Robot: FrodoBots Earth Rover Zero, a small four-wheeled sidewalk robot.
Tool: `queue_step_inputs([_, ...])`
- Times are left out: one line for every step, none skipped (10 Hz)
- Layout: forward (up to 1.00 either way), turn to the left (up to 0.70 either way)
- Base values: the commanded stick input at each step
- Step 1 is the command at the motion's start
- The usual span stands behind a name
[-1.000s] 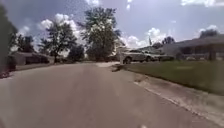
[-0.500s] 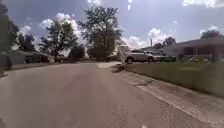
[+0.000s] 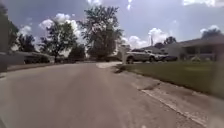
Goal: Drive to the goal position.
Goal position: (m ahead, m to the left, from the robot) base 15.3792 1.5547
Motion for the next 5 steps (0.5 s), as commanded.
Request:
queue_step_inputs([0.7, 0.0])
queue_step_inputs([0.7, 0.0])
queue_step_inputs([0.7, 0.0])
queue_step_inputs([0.7, 0.0])
queue_step_inputs([0.7, 0.0])
